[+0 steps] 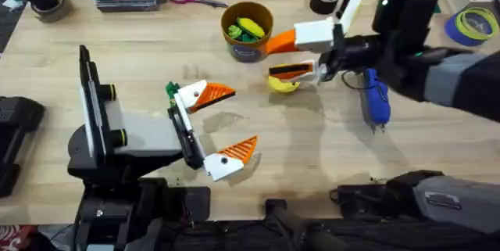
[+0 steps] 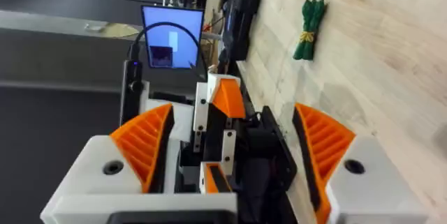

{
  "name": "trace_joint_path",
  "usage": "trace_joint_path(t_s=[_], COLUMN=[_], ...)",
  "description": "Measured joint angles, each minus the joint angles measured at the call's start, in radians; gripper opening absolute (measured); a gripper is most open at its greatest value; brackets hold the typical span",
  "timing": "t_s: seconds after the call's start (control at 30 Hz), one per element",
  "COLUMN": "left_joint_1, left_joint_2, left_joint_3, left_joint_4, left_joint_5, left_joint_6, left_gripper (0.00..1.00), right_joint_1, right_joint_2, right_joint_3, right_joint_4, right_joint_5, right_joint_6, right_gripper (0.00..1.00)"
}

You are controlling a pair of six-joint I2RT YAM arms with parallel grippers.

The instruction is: Pick up the gripper from the table and insert it into the empty holder that is missing its gripper. Then pick up a screw, insert it into the mounting hole, and use the screwdriver to tighten it. Finally, clean up the table by picking up the vegetable and placing it into the bucket.

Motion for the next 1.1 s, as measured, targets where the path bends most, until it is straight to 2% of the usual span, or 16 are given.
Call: trace_joint_path(t_s=[0.23, 0.43, 0.63, 0.87, 1.1], left_joint_1=[0.0, 0.0, 0.0, 0.0, 0.0], left_joint_2=[0.0, 0.0, 0.0, 0.0, 0.0], left_joint_3=[0.0, 0.0, 0.0, 0.0, 0.0], left_joint_4=[0.0, 0.0, 0.0, 0.0, 0.0], left_joint_5=[0.0, 0.0, 0.0, 0.0, 0.0], left_joint_6=[0.0, 0.0, 0.0, 0.0, 0.0], left_gripper=[0.986, 0.985, 0.985, 0.985, 0.985], right_joint_1=[-0.026, -0.026, -0.026, -0.044, -0.051], right_joint_2=[-0.038, -0.038, -0.038, -0.042, -0.148], right_joint_3=[0.151, 0.302, 0.468, 0.669, 0.755], right_joint_4=[-0.46, -0.845, -1.165, -1.42, -1.497], right_joint_5=[0.016, 0.173, 0.368, 0.581, 0.81], right_joint_6=[-0.31, -0.569, -0.758, -0.902, -0.968], right_gripper=[0.996, 0.997, 0.997, 0.997, 0.997])
